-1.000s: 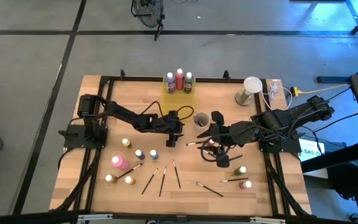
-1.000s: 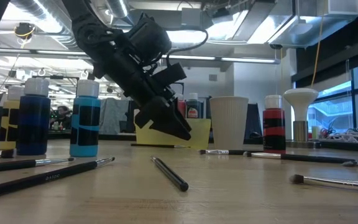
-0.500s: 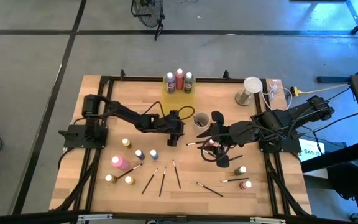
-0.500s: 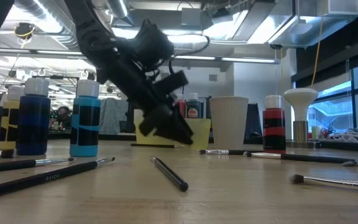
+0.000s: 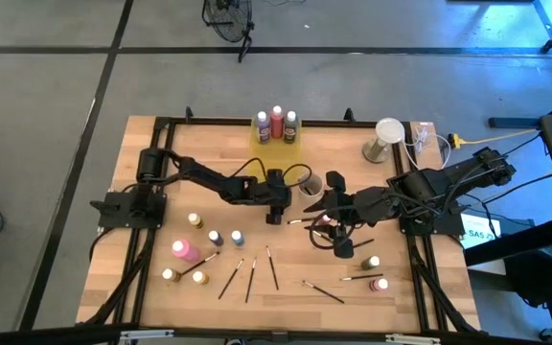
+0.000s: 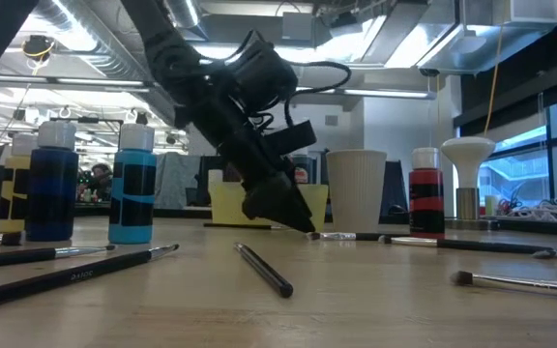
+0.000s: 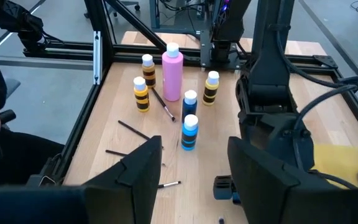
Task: Pick & Place Paint Supplies
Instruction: Put the black paintbrush into the white cup
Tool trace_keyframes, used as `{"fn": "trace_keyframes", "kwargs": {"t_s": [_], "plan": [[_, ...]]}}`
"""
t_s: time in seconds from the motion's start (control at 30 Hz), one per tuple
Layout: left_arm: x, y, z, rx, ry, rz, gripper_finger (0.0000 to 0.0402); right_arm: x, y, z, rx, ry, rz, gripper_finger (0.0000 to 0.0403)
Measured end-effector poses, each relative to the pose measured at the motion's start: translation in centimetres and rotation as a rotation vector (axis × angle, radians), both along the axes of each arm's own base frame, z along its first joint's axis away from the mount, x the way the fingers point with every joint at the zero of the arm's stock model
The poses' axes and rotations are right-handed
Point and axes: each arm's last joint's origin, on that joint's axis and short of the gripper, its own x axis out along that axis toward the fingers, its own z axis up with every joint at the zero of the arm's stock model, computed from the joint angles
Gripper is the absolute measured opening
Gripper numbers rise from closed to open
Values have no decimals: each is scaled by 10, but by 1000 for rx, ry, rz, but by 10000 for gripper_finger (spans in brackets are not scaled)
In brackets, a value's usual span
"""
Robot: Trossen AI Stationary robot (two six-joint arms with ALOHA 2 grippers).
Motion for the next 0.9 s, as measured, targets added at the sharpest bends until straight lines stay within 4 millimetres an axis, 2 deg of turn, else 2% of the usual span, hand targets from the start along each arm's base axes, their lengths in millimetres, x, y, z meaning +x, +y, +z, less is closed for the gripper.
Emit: {"fn": "trace_keyframes", "kwargs": {"t_s": [0.4,0.9], "plan": [[0,14,5,-111,97,128,242,0,0,0,2,3,-2,188],[-7,23,2,-188,159,131,241,0,0,0,8,-3,-3,188]]}}
